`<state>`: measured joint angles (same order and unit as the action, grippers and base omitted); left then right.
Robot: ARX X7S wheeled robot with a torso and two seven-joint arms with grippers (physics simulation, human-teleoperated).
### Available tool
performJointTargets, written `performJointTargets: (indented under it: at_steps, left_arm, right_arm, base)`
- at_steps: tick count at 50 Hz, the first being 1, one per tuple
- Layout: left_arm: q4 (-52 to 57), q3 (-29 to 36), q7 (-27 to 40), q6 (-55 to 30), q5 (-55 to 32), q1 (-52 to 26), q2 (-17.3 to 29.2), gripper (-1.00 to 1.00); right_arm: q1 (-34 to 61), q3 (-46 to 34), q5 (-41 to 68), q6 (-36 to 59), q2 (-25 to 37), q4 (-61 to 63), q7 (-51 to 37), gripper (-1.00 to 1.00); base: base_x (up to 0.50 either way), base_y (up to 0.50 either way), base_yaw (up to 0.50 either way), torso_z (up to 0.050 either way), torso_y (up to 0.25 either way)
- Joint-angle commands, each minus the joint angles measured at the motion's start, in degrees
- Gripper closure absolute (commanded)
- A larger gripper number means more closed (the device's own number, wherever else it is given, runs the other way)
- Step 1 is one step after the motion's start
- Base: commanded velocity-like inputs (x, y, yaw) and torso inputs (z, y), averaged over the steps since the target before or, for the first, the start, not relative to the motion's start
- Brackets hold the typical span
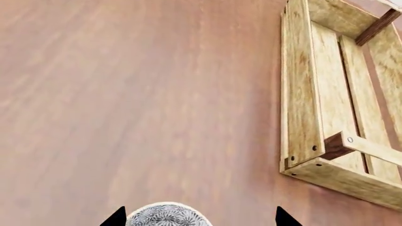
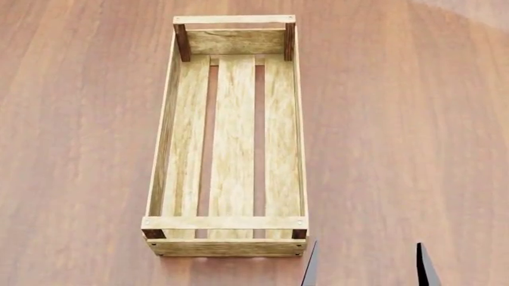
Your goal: Stack the right bowl on the left bowl and place them in the tray.
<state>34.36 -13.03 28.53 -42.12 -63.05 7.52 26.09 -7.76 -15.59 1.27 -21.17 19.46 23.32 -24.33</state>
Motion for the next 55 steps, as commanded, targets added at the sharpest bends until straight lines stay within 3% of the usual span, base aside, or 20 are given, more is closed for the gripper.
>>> performJointTargets:
  at_steps: [1,9,19,55]
  left_arm:
    - [0.1,-1.0,-0.5,0.1,-0.2,1.4,-1.6,-1.0]
    - [0.9,-1.1,0.0,0.1,0.0,2.4,-1.2,-1.0]
    - [3.3,-0.1,-0.4,2.5,6.5,3.5,-0.3,-1.0]
    - [-1.4,-4.3,-1.3,5.2,8.0,7.8,0.9,-1.0]
  right_arm:
    - [-0.1,1.2,-1.3,0.4,-0.8,0.7,1.0,-1.0]
    - [0.0,1.1,-1.2,0.4,-0.7,0.6,0.8,-1.0]
    - [0.1,0.9,-1.2,0.3,-0.6,0.2,0.6,-1.0]
    - [0.2,0.2,-1.4,0.4,0.0,-0.1,-0.1,-1.0]
  base:
    - [0.0,0.0,0.0,0.0,0.0]
    - [0.0,0.0,0.0,0.0,0.0]
    - [0.0,0.0,0.0,0.0,0.0]
    - [0.0,0.0,0.0,0.0,0.0]
